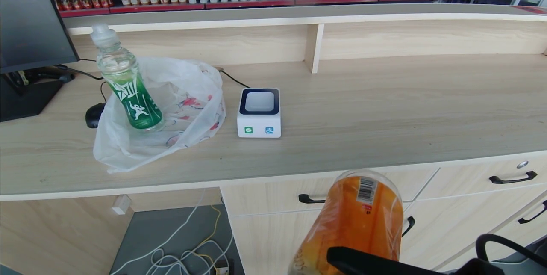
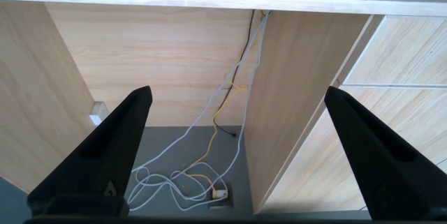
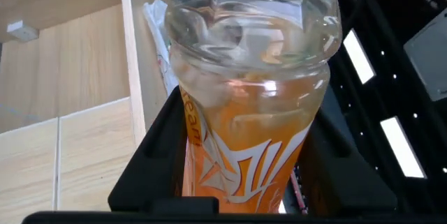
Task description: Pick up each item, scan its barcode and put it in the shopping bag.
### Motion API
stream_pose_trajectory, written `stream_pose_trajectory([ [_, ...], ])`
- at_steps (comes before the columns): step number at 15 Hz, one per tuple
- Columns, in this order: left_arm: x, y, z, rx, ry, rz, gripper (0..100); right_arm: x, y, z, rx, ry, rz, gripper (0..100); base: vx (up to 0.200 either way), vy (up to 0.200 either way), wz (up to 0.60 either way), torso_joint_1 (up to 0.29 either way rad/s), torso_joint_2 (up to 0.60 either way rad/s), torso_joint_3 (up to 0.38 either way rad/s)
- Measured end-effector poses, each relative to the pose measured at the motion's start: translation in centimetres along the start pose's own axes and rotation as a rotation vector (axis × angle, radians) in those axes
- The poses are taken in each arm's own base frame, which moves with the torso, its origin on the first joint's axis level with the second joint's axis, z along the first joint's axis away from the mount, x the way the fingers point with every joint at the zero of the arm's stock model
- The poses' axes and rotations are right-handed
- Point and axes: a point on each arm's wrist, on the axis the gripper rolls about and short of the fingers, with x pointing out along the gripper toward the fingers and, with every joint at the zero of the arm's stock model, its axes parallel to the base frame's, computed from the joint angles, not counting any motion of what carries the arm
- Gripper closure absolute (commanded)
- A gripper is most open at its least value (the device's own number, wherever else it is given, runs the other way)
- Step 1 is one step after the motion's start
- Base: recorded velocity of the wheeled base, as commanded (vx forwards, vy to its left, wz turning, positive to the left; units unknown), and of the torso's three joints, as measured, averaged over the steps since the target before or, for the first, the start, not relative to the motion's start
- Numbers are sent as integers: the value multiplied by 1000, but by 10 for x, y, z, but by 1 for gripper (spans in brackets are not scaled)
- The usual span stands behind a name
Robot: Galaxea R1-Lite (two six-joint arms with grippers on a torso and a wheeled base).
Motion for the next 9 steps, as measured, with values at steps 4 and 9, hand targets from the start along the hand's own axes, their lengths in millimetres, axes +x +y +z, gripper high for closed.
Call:
stream_pose_trajectory([
  [4, 0, 0, 0, 0, 0, 0, 0, 2, -1, 0, 234, -2, -4, 100, 0, 0, 0, 0, 0, 0],
  [9, 0, 0, 0, 0, 0, 0, 0, 9, 0, 1, 540, -6, -4, 100, 0, 0, 0, 0, 0, 0],
])
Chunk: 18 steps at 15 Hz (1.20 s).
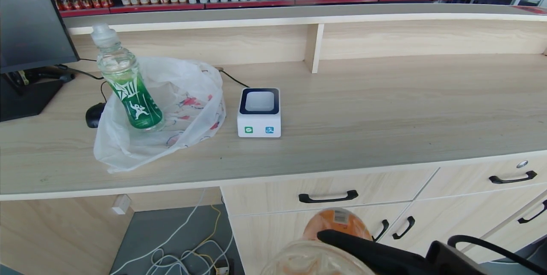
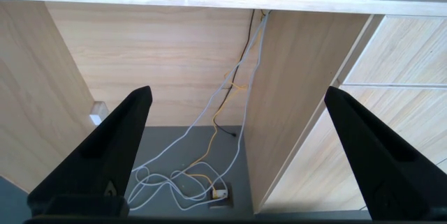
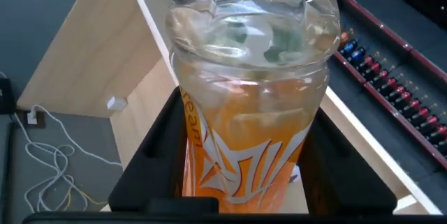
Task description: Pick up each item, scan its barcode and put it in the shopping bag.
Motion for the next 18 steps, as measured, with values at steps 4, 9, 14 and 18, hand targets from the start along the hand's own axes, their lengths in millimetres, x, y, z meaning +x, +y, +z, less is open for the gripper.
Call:
stream_pose_trajectory([
  [4, 0, 0, 0, 0, 0, 0, 0, 6, -2, 2, 125, -10, -7, 100, 0, 0, 0, 0, 0, 0],
  [9, 0, 0, 0, 0, 0, 0, 0, 22, -20, -7, 350, 14, -102, 100, 0, 0, 0, 0, 0, 0],
  [14, 0, 0, 0, 0, -1, 0, 0, 35, -48, -36, 540, 72, -260, 100, 0, 0, 0, 0, 0, 0],
  [18, 0, 0, 0, 0, 0, 0, 0, 44, -92, -67, 699, 65, -471, 100, 0, 0, 0, 0, 0, 0],
])
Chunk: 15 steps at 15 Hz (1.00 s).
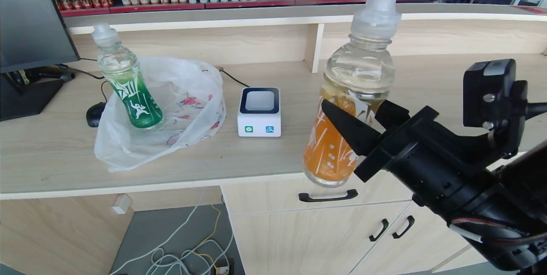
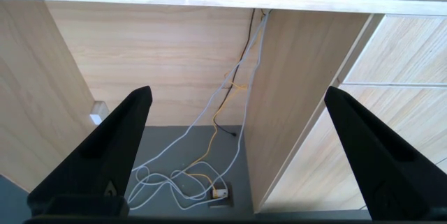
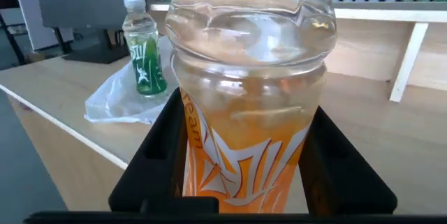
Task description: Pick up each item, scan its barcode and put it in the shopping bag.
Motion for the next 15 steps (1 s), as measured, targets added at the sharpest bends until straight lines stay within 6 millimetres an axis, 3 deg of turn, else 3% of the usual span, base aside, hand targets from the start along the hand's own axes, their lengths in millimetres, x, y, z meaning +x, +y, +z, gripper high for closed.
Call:
stream_pose_trajectory([
  [3, 0, 0, 0, 0, 0, 0, 0, 14, -34, 6, 79, -52, -123, 100, 0, 0, 0, 0, 0, 0],
  [7, 0, 0, 0, 0, 0, -1, 0, 19, -66, 14, 39, -111, -266, 100, 0, 0, 0, 0, 0, 0],
  [13, 0, 0, 0, -1, 0, -1, 0, 23, -77, 25, 3, -187, -341, 100, 0, 0, 0, 0, 0, 0],
  [15, 0, 0, 0, -1, 0, -1, 0, 26, -78, 29, 4, -213, -339, 100, 0, 200, 0, 0, 0, 0],
])
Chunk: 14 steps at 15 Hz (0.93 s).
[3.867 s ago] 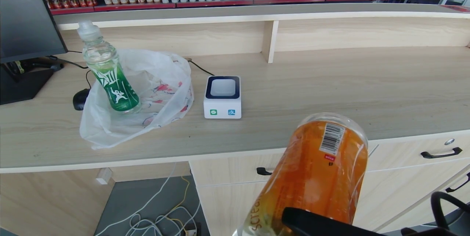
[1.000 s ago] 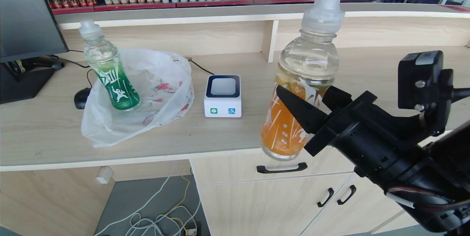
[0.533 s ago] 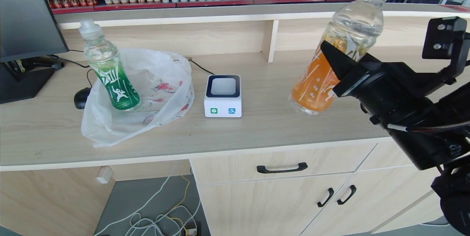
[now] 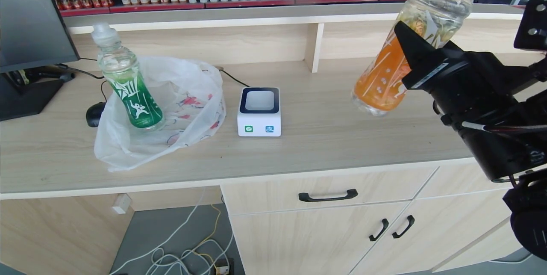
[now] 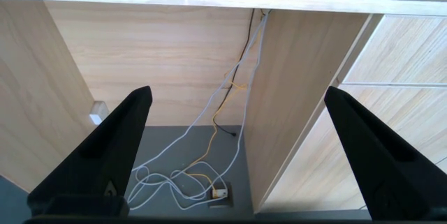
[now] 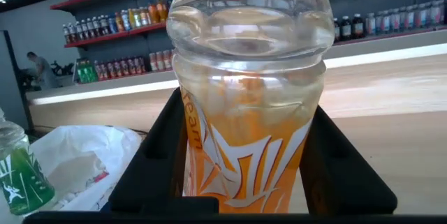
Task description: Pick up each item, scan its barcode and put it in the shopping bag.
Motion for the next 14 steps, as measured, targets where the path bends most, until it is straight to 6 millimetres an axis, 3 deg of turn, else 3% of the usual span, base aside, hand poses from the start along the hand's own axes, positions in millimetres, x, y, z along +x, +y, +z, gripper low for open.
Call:
stream_pose_trajectory([
  [13, 0, 0, 0, -2, 0, 1, 0, 4, -2, 5, 0, -25, -8, 100, 0, 200, 0, 2, 1, 1],
  [14, 0, 0, 0, -2, 0, 1, 0, 4, -2, 5, 1, -27, -8, 100, 0, 0, 0, 0, 0, 0],
])
